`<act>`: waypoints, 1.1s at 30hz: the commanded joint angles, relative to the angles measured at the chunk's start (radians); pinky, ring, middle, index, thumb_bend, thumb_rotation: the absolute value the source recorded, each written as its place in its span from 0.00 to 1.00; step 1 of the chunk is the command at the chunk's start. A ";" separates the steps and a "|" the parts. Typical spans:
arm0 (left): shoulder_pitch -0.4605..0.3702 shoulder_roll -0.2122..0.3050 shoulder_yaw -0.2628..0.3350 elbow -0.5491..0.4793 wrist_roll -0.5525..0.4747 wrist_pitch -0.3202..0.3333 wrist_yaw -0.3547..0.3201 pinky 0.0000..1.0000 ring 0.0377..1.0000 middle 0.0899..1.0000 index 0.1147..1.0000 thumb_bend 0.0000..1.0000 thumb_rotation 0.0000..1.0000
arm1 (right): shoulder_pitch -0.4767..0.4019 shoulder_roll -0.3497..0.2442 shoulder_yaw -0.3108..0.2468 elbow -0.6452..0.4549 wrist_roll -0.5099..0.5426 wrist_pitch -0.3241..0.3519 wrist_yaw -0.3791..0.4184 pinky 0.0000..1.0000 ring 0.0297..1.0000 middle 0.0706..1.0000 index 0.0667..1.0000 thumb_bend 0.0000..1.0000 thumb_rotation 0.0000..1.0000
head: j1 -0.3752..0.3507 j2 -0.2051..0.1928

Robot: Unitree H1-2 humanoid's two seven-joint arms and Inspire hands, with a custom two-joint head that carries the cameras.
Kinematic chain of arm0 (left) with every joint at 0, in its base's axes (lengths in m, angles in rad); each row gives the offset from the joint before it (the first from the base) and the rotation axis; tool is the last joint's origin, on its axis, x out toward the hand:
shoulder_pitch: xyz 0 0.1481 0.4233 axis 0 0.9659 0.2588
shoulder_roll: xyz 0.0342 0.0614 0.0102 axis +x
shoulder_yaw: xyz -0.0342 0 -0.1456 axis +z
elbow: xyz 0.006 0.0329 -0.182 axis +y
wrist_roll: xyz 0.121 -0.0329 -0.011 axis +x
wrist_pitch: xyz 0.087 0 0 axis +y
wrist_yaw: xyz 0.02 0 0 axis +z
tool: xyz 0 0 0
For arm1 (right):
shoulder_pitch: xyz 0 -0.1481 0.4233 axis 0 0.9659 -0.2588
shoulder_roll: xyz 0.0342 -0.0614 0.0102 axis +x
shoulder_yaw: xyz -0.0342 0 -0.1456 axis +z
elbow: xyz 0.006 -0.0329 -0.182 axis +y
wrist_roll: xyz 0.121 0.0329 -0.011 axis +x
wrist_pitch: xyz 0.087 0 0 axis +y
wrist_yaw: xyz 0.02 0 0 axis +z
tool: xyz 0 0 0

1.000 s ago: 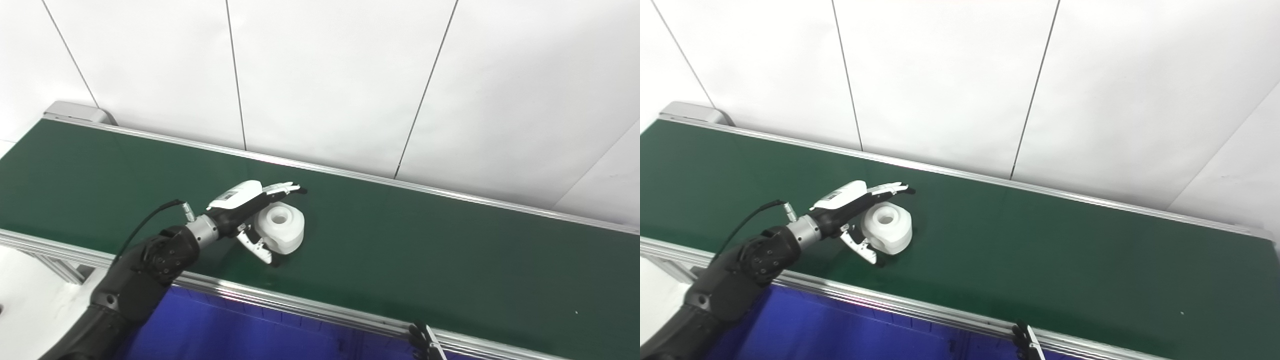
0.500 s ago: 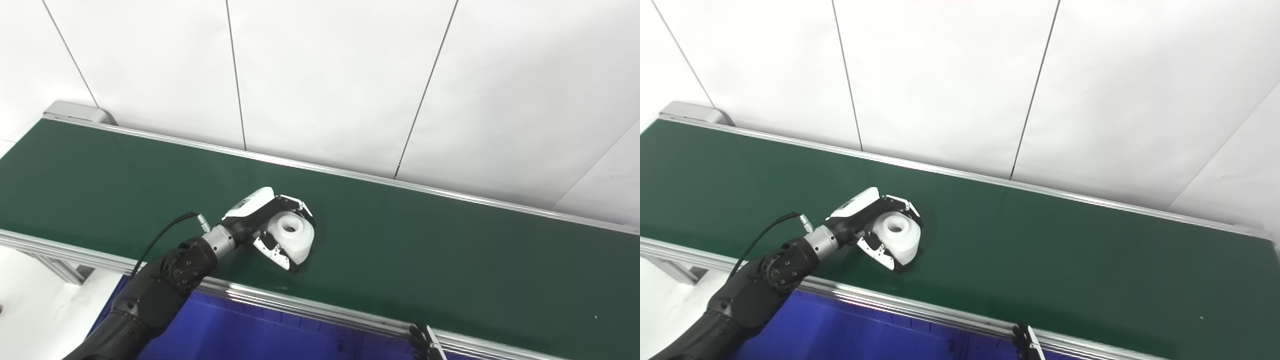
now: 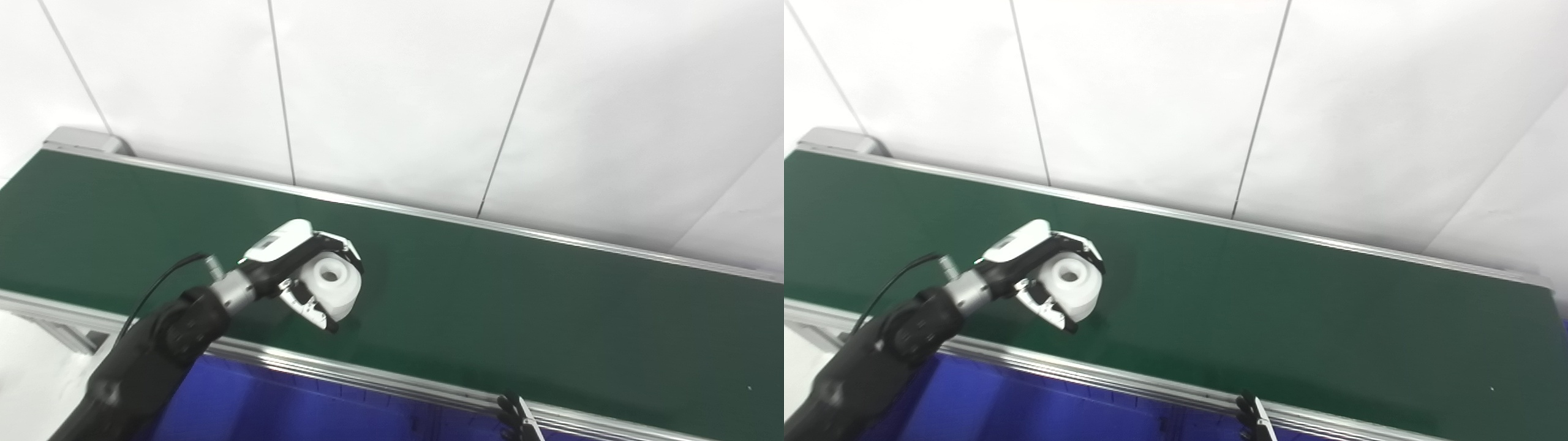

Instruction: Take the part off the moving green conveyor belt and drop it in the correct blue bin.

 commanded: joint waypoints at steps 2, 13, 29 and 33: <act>0.045 -0.011 0.042 -0.107 -0.102 -0.024 0.014 0.42 0.40 0.44 0.46 0.50 0.00 | 0.016 0.012 0.007 -0.052 -0.013 -0.032 -0.006 0.84 0.90 0.92 0.96 0.63 0.75 | -0.019 0.013; 0.298 -0.036 0.051 -0.306 -0.234 0.037 -0.059 0.44 0.42 0.45 0.44 0.50 0.00 | 0.054 0.034 0.013 -0.120 -0.035 0.006 0.001 0.84 0.90 0.92 0.96 0.70 0.77 | -0.099 0.102; 0.390 -0.083 -0.066 -0.283 -0.027 0.060 -0.105 0.44 0.41 0.45 0.45 0.50 0.00 | 0.082 0.017 -0.008 -0.231 0.001 0.081 0.036 0.80 0.86 0.89 0.94 0.72 0.77 | -0.118 0.210; 0.386 -0.077 -0.096 -0.292 0.022 0.119 -0.143 0.44 0.40 0.45 0.45 0.50 0.00 | 0.086 0.009 -0.011 -0.247 -0.006 0.093 0.039 0.80 0.86 0.89 0.94 0.72 0.77 | -0.094 0.217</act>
